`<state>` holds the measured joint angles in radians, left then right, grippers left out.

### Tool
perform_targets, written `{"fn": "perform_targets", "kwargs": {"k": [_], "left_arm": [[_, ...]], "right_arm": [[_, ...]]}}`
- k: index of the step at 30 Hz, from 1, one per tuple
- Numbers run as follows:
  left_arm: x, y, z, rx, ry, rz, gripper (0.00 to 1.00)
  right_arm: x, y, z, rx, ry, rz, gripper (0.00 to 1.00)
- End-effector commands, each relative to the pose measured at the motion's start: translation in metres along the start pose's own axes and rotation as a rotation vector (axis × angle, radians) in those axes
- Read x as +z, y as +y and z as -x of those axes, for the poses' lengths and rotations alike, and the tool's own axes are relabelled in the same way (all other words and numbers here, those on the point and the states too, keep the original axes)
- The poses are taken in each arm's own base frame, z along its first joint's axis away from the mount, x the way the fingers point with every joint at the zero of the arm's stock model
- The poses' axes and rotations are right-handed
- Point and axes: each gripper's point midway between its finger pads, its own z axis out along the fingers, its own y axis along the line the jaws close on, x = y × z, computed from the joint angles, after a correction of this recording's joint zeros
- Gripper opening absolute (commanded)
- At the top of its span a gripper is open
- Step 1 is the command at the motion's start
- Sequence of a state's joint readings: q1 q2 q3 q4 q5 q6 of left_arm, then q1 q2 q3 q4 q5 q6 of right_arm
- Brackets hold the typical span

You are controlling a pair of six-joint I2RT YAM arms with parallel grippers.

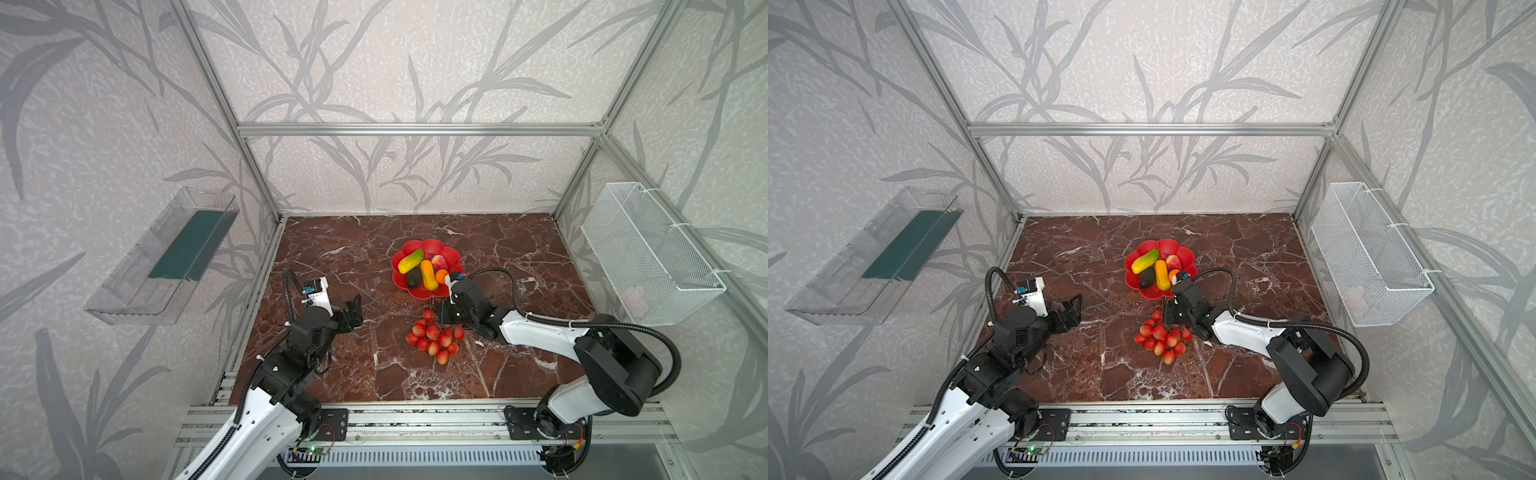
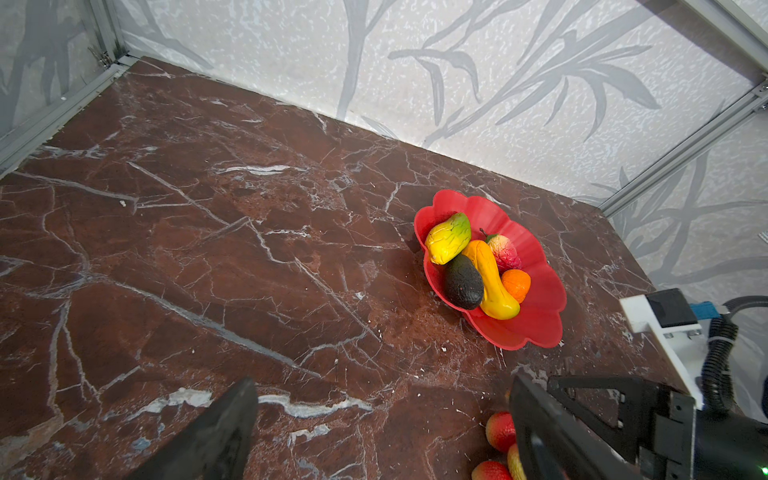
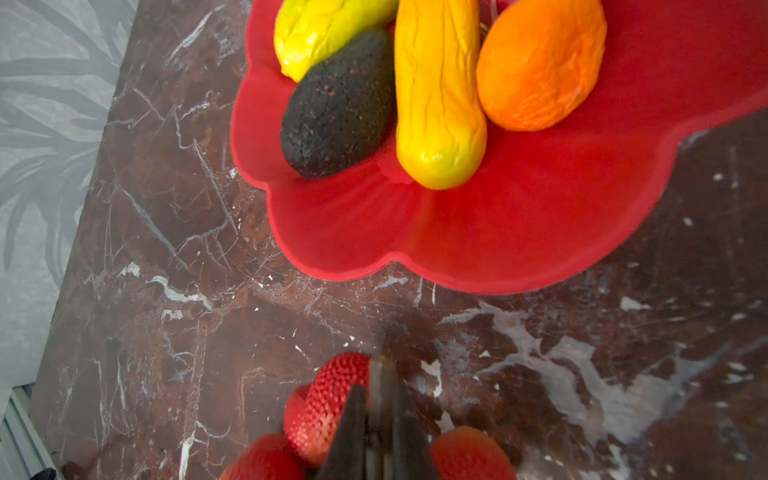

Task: Place and organize the fake fruits in the fruit bowl
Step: 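Grasp the red lychee bunch by its stem with the right gripper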

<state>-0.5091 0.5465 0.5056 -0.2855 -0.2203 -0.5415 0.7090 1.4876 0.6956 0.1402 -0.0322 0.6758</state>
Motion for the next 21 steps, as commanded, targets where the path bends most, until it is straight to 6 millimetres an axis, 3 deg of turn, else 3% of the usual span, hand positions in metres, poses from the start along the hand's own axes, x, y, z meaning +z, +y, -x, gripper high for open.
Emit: {"fn": "perform_targets", "kwargs": {"k": [1, 7, 11, 15, 18, 21], "left_arm": [[0.001, 0.006, 0.000, -0.001, -0.008, 0.031, 0.95], [0.005, 0.002, 0.002, -0.002, -0.013, 0.014, 0.95], [0.009, -0.001, 0.003, 0.002, -0.017, 0.007, 0.95], [0.011, -0.003, 0.002, 0.007, -0.010, 0.002, 0.95], [0.011, -0.002, 0.000, 0.008, -0.009, 0.005, 0.95], [0.009, -0.002, 0.002, 0.006, -0.013, 0.003, 0.95]], "right_arm": [[-0.026, 0.000, 0.010, -0.034, -0.062, -0.009, 0.00], [-0.080, -0.012, 0.019, -0.081, -0.156, -0.062, 0.00], [-0.129, -0.021, 0.032, -0.133, -0.229, -0.124, 0.00], [-0.168, -0.007, 0.053, -0.203, -0.283, -0.118, 0.00], [-0.176, 0.011, 0.068, -0.260, -0.278, -0.097, 0.00], [-0.168, 0.032, 0.084, -0.307, -0.273, -0.061, 0.00]]}}
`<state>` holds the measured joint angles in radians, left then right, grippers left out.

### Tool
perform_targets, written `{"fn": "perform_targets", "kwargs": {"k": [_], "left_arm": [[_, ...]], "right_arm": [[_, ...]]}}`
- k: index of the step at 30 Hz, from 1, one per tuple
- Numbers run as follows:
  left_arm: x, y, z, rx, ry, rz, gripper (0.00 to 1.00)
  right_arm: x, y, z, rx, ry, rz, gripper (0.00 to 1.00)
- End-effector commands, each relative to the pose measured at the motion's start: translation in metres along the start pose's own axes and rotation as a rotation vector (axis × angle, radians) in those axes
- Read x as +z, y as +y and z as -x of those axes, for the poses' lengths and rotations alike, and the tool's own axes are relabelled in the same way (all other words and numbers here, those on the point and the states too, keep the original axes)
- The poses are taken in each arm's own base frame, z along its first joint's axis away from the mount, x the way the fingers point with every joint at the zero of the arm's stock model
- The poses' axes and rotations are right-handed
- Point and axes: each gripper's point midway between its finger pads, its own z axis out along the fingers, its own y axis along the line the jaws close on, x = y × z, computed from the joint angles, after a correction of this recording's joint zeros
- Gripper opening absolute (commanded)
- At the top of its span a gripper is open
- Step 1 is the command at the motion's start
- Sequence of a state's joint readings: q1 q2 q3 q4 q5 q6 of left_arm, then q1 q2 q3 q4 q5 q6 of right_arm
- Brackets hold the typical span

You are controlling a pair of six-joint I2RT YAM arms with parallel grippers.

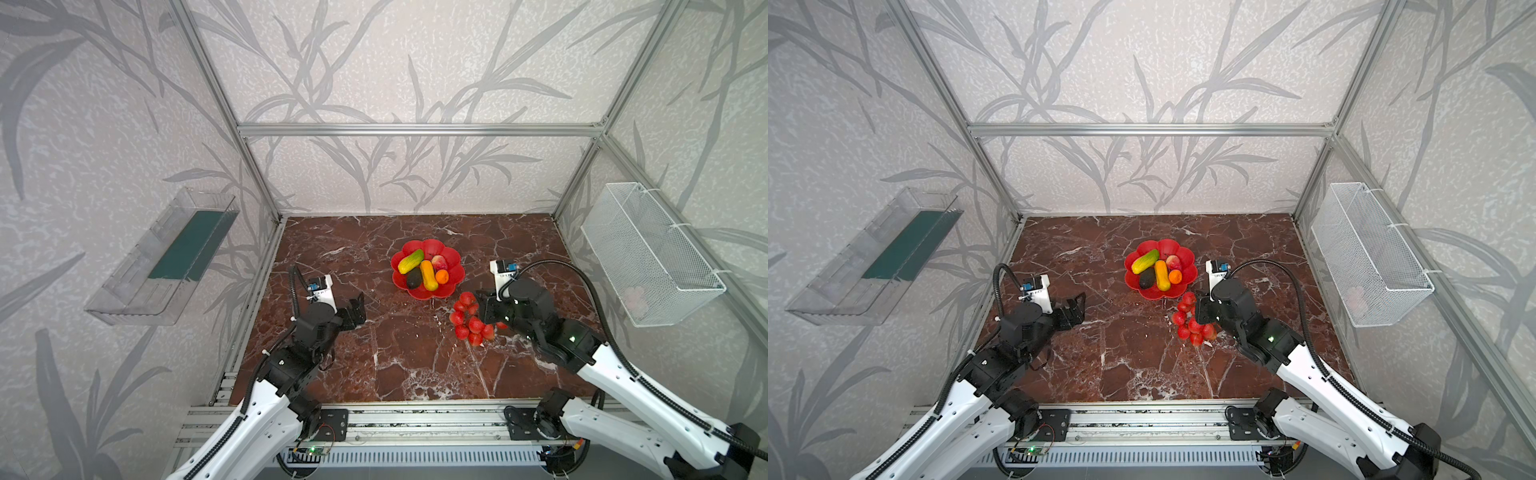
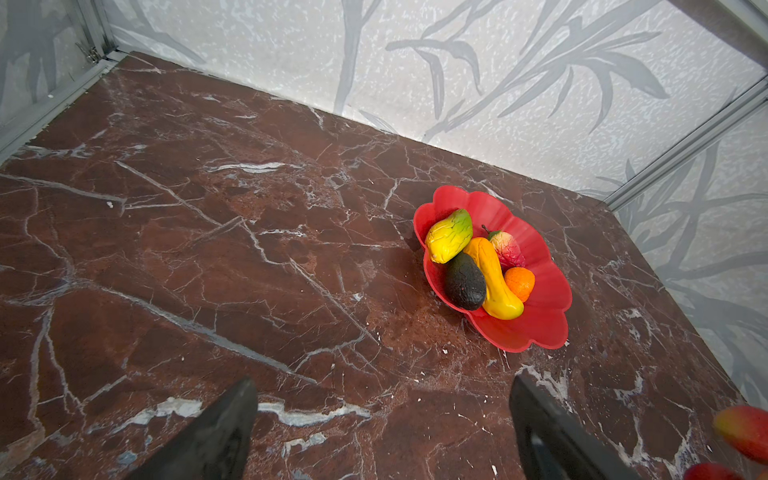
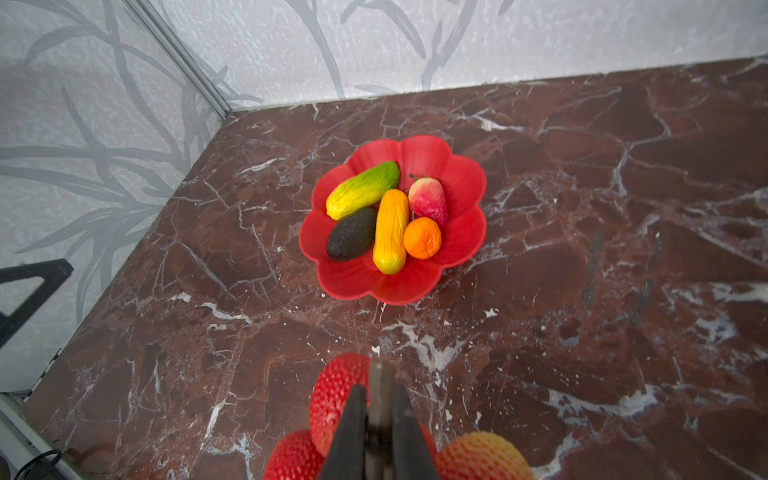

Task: Place and organize the fake fruits in the fruit bowl
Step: 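Grasp the red lychee bunch by its stem with the right gripper, then lay the lychee bunch on top of the fruits in the bowl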

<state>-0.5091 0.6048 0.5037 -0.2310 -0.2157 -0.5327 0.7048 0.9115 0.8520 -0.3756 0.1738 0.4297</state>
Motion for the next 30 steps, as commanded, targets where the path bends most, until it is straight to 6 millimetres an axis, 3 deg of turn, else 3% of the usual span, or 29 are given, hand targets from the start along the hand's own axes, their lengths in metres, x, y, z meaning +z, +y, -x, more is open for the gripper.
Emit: {"fn": "perform_targets", "kwargs": {"k": [1, 9, 14, 19, 30], "left_arm": [[-0.002, 0.003, 0.004, -0.007, -0.023, 0.006, 0.95], [-0.014, 0.009, 0.007, 0.000, -0.040, 0.022, 0.95], [-0.022, 0.014, 0.009, 0.007, -0.058, 0.031, 0.95], [-0.035, 0.021, 0.014, 0.014, -0.091, 0.047, 0.95], [-0.047, 0.030, 0.026, 0.026, -0.159, 0.082, 0.98]], "right_arm": [[0.010, 0.015, 0.013, -0.093, 0.018, 0.033, 0.00], [0.064, 0.059, 0.051, -0.189, 0.031, 0.128, 0.00], [0.105, 0.070, 0.062, -0.161, 0.060, 0.185, 0.00], [0.151, 0.061, 0.059, -0.137, 0.124, 0.184, 0.00], [0.253, 0.010, 0.040, -0.042, 0.252, 0.160, 0.00]]}}
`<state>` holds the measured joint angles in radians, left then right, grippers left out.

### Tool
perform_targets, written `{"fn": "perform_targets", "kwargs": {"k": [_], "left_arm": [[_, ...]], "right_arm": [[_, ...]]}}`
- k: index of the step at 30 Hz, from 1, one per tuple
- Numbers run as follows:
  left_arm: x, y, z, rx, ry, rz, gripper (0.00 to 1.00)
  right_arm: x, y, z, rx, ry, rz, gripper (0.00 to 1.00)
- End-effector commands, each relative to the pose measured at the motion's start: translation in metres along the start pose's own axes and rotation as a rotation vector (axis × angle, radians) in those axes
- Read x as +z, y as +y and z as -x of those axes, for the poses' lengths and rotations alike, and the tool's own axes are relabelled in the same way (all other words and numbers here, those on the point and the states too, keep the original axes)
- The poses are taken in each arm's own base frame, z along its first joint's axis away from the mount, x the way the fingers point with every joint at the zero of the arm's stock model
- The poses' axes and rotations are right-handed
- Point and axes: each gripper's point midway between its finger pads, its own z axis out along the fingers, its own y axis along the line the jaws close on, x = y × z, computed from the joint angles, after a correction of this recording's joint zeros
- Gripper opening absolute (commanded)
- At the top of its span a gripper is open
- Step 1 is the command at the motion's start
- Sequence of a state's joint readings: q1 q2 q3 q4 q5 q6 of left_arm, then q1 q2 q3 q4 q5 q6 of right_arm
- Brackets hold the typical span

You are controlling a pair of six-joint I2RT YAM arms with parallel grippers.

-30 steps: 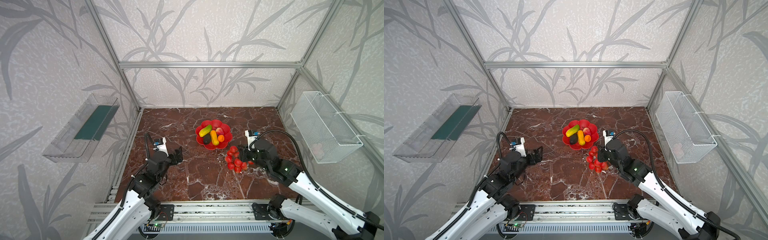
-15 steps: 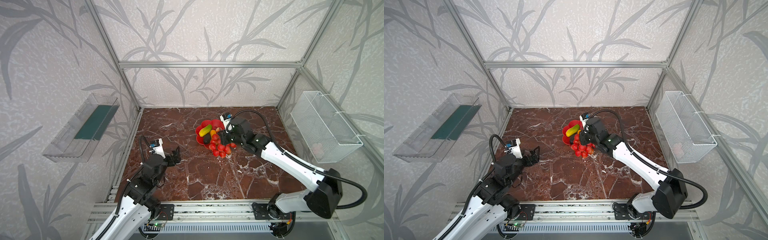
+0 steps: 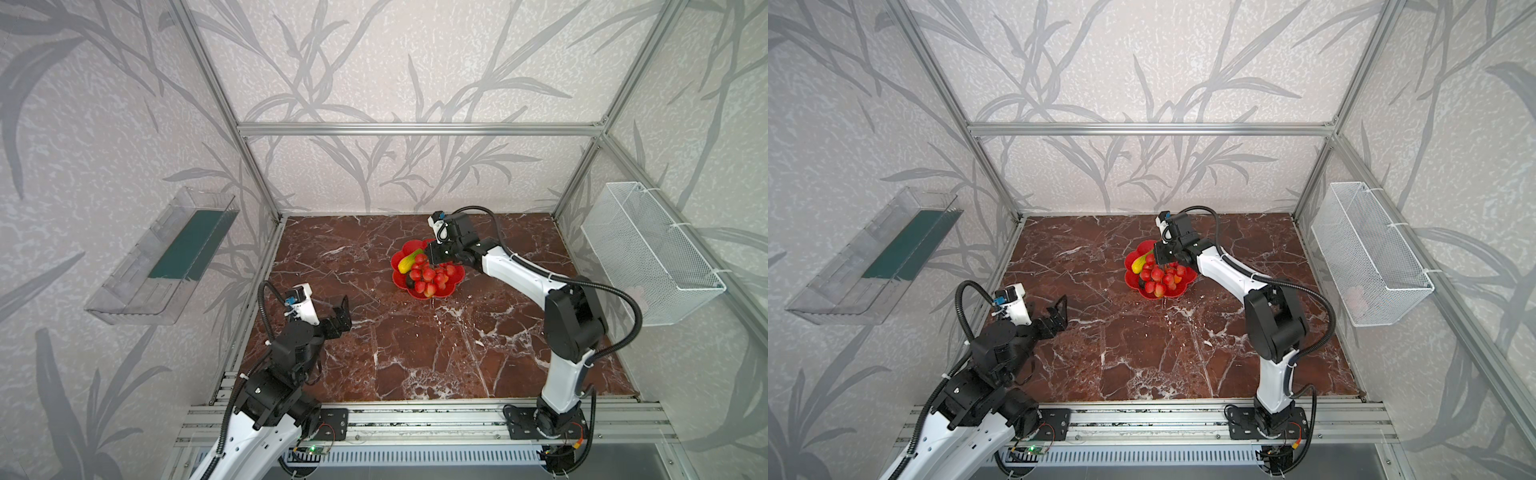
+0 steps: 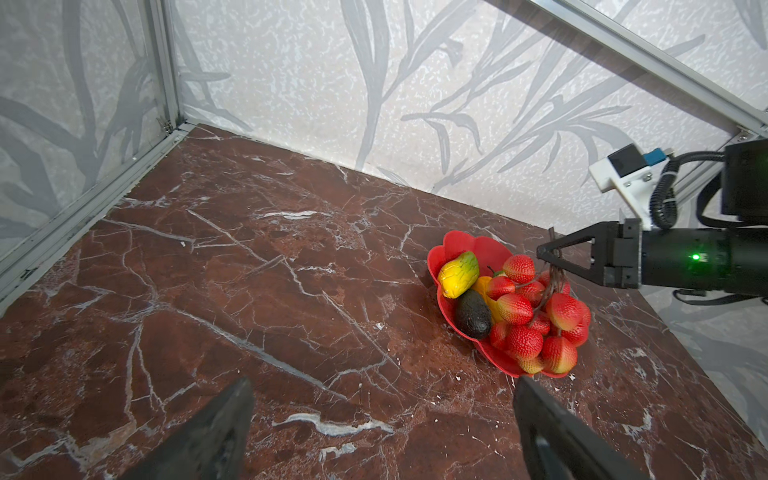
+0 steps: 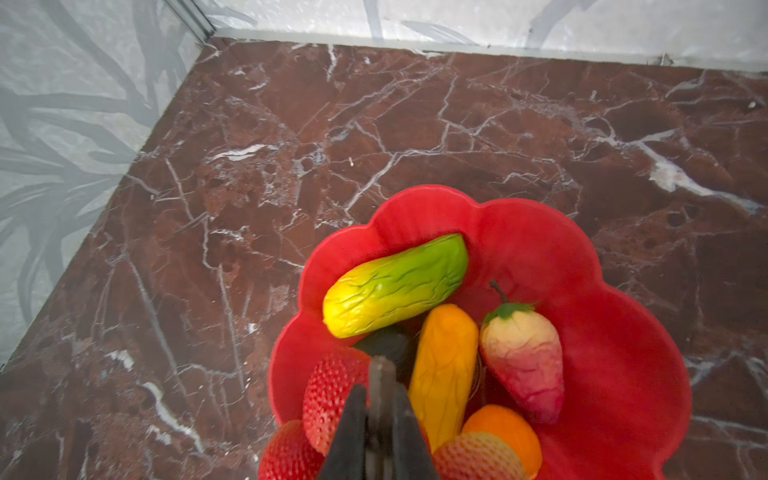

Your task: Place and organize the fake fruits in the fruit bowl

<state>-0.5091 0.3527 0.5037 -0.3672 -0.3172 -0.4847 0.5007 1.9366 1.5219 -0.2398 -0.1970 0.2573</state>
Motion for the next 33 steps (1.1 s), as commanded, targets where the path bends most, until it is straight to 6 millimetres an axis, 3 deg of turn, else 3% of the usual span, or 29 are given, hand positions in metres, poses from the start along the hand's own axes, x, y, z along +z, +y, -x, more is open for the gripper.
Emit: {"fn": "perform_targets", "kwargs": {"k": [1, 5, 6, 10, 11, 13, 14, 17, 20, 22, 25, 28, 30, 33], "left_arm": [[-0.001, 0.010, 0.002, 0.021, -0.014, 0.050, 0.98], [0.000, 0.011, 0.001, 0.022, -0.016, 0.057, 0.98], [0.000, 0.011, 0.002, 0.023, -0.019, 0.059, 0.98], [0.002, 0.014, 0.005, 0.028, -0.048, 0.075, 0.99], [0.002, 0.015, 0.006, 0.028, -0.061, 0.081, 0.99], [0.005, 0.016, 0.009, 0.030, -0.088, 0.090, 0.99], [0.007, 0.016, 0.009, 0.032, -0.097, 0.091, 0.99], [0.015, 0.018, 0.005, 0.069, -0.105, 0.111, 1.00], [0.028, 0.024, 0.000, 0.186, -0.097, 0.174, 1.00], [0.041, 0.033, 0.000, 0.249, -0.124, 0.253, 1.00], [0.064, 0.045, -0.005, 0.400, -0.144, 0.346, 1.00], [0.085, 0.075, -0.012, 0.406, -0.114, 0.436, 1.00], [0.101, 0.087, -0.021, 0.376, -0.094, 0.411, 1.00], [0.121, 0.109, -0.036, 0.320, -0.075, 0.417, 1.00]], "right_arm": [[0.015, -0.002, 0.017, 0.002, -0.013, 0.043, 0.00], [0.035, -0.012, 0.024, 0.007, 0.017, 0.032, 0.01], [0.039, -0.014, 0.026, 0.009, 0.016, 0.029, 0.06], [0.033, -0.008, 0.037, 0.003, 0.019, 0.055, 0.56], [0.026, -0.008, 0.041, 0.002, 0.007, 0.050, 0.64], [0.005, -0.007, 0.050, -0.011, -0.041, 0.020, 0.95], [-0.006, -0.007, 0.053, -0.023, -0.064, 0.006, 0.99], [-0.047, -0.009, 0.055, -0.064, -0.132, -0.046, 0.99], [-0.100, -0.015, 0.039, -0.096, -0.221, -0.119, 0.99], [-0.139, -0.030, 0.015, -0.139, -0.296, -0.206, 0.99], [-0.183, -0.059, -0.027, -0.185, -0.369, -0.318, 0.99], [-0.211, -0.096, -0.066, -0.161, -0.384, -0.445, 0.99], [-0.217, -0.116, -0.087, -0.165, -0.398, -0.525, 0.99], [-0.215, -0.137, -0.103, -0.148, -0.448, -0.567, 0.99]]}}
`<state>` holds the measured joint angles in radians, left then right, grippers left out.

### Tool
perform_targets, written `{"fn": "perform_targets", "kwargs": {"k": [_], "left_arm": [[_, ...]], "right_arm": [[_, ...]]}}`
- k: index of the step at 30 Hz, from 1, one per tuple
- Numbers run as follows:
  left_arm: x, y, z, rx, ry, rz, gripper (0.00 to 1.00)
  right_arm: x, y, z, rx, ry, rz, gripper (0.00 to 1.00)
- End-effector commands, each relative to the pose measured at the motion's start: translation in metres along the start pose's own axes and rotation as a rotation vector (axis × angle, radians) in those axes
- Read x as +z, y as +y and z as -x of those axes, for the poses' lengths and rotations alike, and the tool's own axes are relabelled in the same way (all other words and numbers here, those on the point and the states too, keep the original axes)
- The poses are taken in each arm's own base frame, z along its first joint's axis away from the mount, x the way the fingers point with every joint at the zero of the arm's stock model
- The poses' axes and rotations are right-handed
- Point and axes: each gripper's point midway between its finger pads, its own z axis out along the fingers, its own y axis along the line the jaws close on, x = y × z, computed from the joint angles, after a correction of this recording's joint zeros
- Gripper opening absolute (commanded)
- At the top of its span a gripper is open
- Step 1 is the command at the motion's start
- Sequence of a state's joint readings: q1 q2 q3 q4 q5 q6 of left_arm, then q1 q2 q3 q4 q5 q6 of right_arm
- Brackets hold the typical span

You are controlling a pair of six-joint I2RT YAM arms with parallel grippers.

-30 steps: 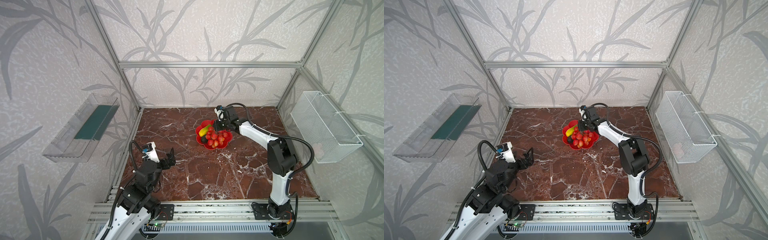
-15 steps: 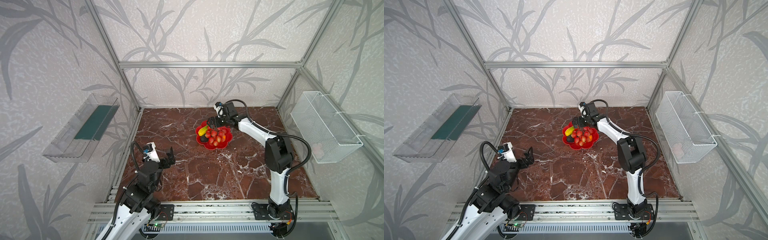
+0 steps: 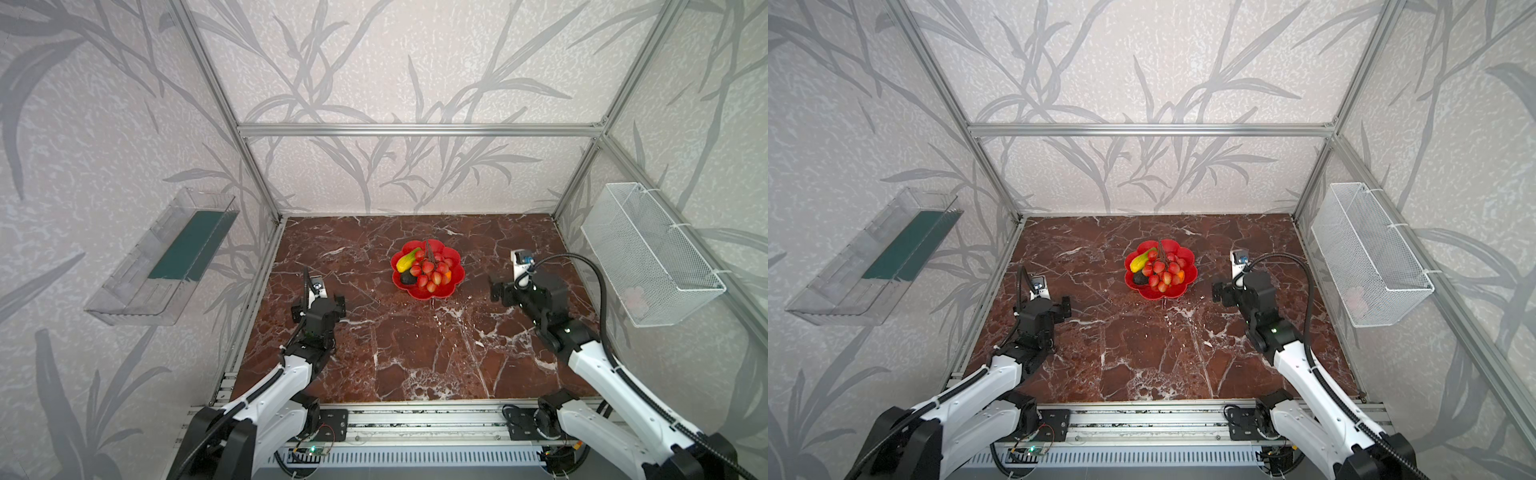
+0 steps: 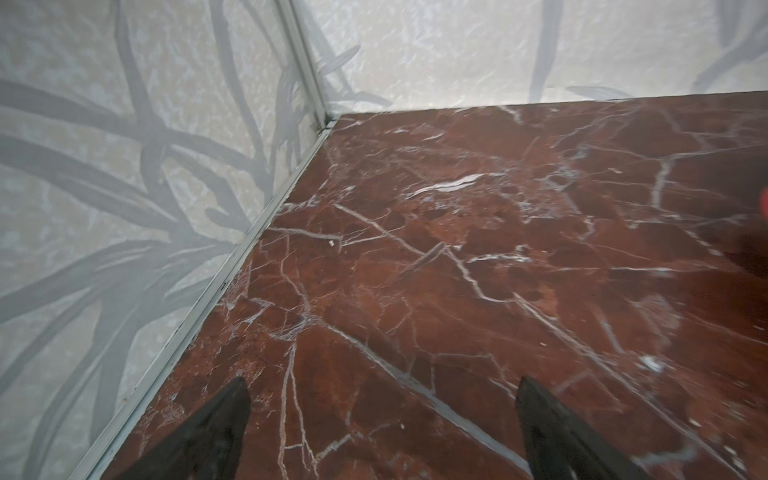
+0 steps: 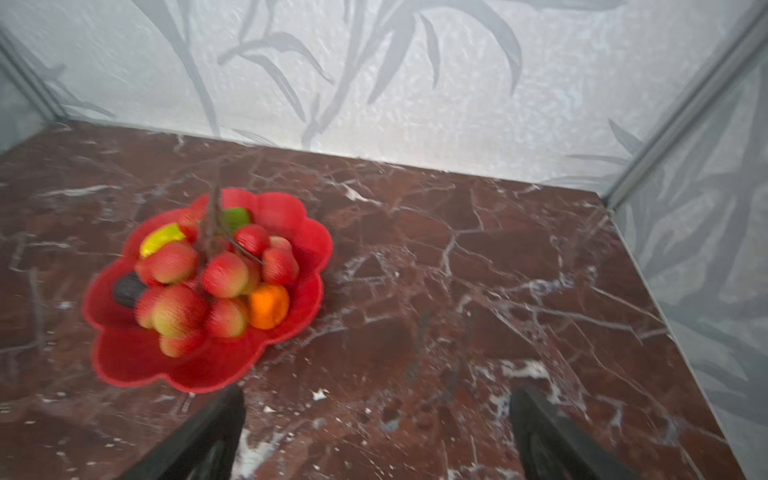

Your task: Place and organize the fake fruits in the fruit bowl

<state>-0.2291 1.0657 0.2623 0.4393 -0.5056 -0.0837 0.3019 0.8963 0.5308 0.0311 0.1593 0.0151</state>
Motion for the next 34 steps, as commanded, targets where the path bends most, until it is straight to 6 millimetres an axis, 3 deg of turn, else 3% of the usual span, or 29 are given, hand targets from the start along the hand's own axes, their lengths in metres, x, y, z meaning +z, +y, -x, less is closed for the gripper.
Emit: {"fn": "perform_targets", "kwargs": {"k": [1, 3, 6, 12, 15, 16, 18, 21, 24, 28, 31, 34], "left_arm": [[0.019, -0.004, 0.025, -0.070, -0.132, -0.038, 1.00], [0.026, -0.012, 0.028, -0.068, -0.134, -0.102, 1.00], [0.041, -0.006, 0.028, -0.084, -0.105, -0.081, 1.00], [0.049, 0.010, 0.026, -0.116, -0.122, -0.069, 1.00], [0.069, 0.012, 0.009, -0.149, -0.125, -0.061, 0.99], [0.074, 0.012, 0.015, -0.145, -0.176, -0.055, 0.99], [0.075, 0.020, 0.004, -0.172, -0.033, -0.015, 0.99], [0.078, 0.017, 0.012, -0.149, -0.122, -0.025, 0.99], [0.073, 0.021, 0.006, -0.175, -0.077, -0.014, 0.99], [0.075, 0.004, 0.013, -0.108, -0.133, -0.077, 0.99], [0.082, 0.011, 0.007, -0.127, -0.036, -0.047, 0.99], [0.082, 0.011, 0.010, -0.127, -0.087, -0.046, 0.99]], "right_arm": [[0.010, -0.025, -0.011, -0.014, -0.067, -0.104, 0.99], [0.021, -0.032, -0.016, -0.022, -0.100, -0.122, 0.99], [0.045, -0.040, -0.030, -0.003, -0.107, -0.110, 0.99], [0.082, -0.023, -0.041, -0.078, -0.117, 0.003, 0.99], [0.093, -0.022, -0.054, -0.076, -0.101, 0.031, 0.99], [0.096, -0.022, -0.060, -0.078, -0.118, 0.029, 0.99], [0.096, -0.028, -0.062, -0.061, -0.141, -0.005, 0.99], [0.101, -0.024, -0.062, -0.071, -0.087, 0.022, 0.99], [0.098, -0.026, -0.062, -0.068, -0.130, 0.008, 0.99], [0.098, -0.024, -0.062, -0.077, -0.130, 0.020, 0.99], [0.097, -0.023, -0.061, -0.079, -0.138, 0.024, 0.99], [0.096, -0.025, -0.061, -0.072, -0.144, 0.012, 0.99]]}}
